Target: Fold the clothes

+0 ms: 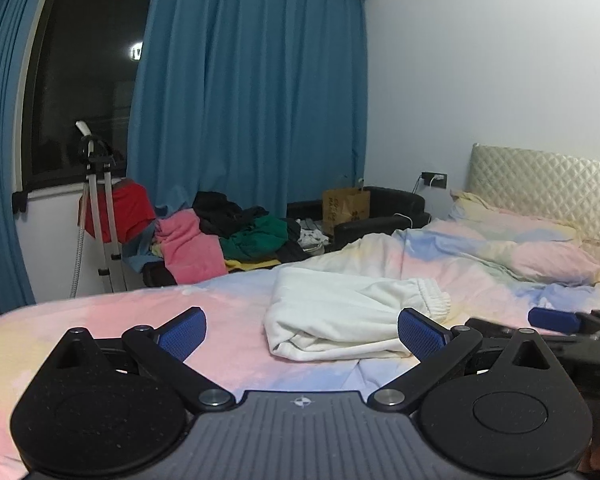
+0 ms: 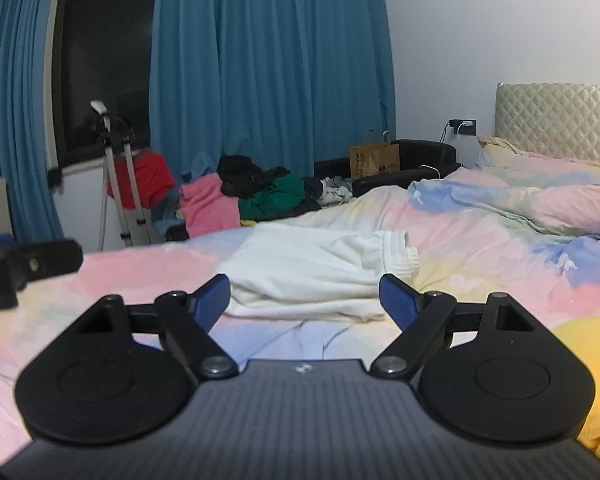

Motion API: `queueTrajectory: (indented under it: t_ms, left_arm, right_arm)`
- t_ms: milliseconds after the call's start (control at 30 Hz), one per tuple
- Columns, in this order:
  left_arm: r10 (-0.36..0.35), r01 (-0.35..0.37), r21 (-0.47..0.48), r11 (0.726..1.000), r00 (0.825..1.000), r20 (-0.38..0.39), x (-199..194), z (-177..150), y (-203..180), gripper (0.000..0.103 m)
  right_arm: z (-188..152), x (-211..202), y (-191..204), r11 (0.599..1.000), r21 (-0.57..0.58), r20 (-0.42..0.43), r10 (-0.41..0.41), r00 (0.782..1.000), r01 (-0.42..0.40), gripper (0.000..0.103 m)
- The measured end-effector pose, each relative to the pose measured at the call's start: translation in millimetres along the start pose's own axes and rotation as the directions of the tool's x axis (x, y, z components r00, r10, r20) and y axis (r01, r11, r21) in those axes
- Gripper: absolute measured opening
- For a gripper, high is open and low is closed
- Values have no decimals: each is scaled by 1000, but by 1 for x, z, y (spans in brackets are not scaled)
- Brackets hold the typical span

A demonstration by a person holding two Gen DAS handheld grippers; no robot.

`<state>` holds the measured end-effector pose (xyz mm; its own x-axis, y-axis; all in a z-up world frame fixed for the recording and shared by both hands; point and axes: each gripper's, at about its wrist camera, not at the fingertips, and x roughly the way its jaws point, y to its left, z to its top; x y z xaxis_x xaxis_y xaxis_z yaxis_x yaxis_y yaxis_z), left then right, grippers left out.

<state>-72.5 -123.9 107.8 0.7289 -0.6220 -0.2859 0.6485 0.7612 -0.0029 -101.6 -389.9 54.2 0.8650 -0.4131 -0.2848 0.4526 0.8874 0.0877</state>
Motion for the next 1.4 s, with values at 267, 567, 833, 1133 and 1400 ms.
queueTrajectory:
  t_ms: [267, 567, 833, 1133, 1400]
  left_arm:
    - [-24, 24, -2, 1000, 999, -39, 15, -19, -1, 103]
    - [-21, 20, -13, 1000, 997, -70, 25, -27, -1, 103]
    - [-36, 35, -13, 999, 998, -55, 18, -24, -4, 103]
    - [-32, 32, -13, 999, 999, -44, 13, -22, -1, 102]
    - [-22, 22, -1, 1000, 999, -47, 11, -22, -2, 103]
  right_arm:
    - [-8, 2, 8, 998, -4, -14, -58, 998, 58, 83]
    - [-11, 1, 7, 998, -11, -9, -58, 998, 58, 83]
    - [-10, 1, 8, 998, -11, -11, -56, 998, 56, 83]
    - [-10, 2, 9, 998, -3, -21, -60, 998, 60, 83]
    - [-10, 1, 11, 998, -5, -21, -62, 998, 61, 83]
